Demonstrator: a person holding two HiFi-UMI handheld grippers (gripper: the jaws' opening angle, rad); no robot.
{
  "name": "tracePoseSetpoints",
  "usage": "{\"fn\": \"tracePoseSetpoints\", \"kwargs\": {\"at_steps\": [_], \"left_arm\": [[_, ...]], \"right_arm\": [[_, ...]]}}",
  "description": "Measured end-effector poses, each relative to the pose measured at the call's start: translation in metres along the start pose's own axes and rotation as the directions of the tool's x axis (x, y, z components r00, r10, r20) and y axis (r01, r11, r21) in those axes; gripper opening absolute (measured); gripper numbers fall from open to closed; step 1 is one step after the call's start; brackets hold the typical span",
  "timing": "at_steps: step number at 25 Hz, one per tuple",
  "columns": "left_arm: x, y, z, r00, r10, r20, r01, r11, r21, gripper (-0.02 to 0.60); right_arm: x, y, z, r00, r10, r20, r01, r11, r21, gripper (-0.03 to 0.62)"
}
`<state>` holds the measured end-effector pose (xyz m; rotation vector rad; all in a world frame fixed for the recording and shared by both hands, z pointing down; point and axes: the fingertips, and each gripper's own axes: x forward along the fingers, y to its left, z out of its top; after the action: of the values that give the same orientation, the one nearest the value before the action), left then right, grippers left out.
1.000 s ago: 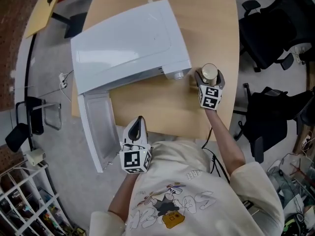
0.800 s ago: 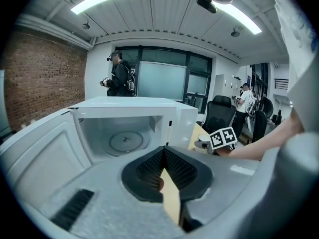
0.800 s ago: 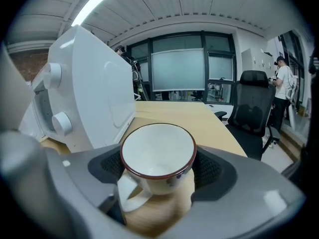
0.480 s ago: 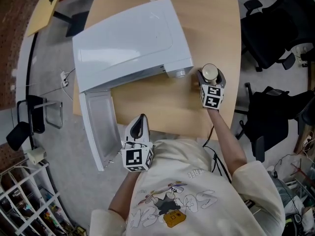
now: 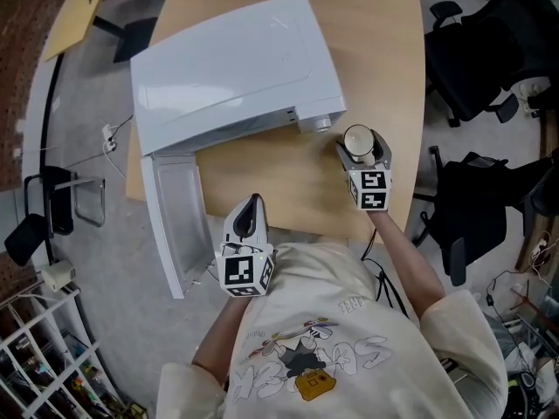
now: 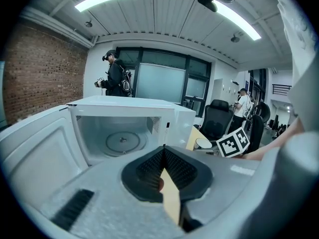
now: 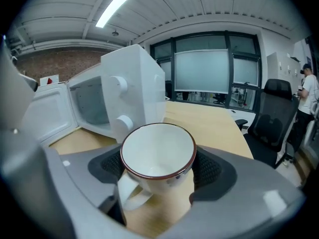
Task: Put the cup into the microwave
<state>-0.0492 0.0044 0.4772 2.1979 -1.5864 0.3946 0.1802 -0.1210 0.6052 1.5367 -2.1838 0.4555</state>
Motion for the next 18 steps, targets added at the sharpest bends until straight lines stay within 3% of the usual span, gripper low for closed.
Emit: {"fn": "tracePoseSetpoints", "kwargs": {"at_steps": [6,12,18], "left_arm": [[-0.008,0.009,-0.001,1.0,0.014,0.024,-0.014,0.999,-0.039,0.005],[-0.023,0.029,-0.006,0.998,0.058,0.04,-0.055,0.995,-0.083,0.005],[-0.038,0.055,-0.009,0.992,0.115,0.054,-0.108,0.987,-0.115,0.003]], "right_arm": [[-0.017,0.071,-0.012,0.988,0.146,-0.053,-0.15,0.987,-0.065,0.403],[-0.021,0.147,-0.011,0.953,0.293,-0.083,-0.301,0.945,-0.125,0.403],[-0.005,0.203,0.01,0.92,0.386,-0.068,-0.392,0.905,-0.163,0.403]]}}
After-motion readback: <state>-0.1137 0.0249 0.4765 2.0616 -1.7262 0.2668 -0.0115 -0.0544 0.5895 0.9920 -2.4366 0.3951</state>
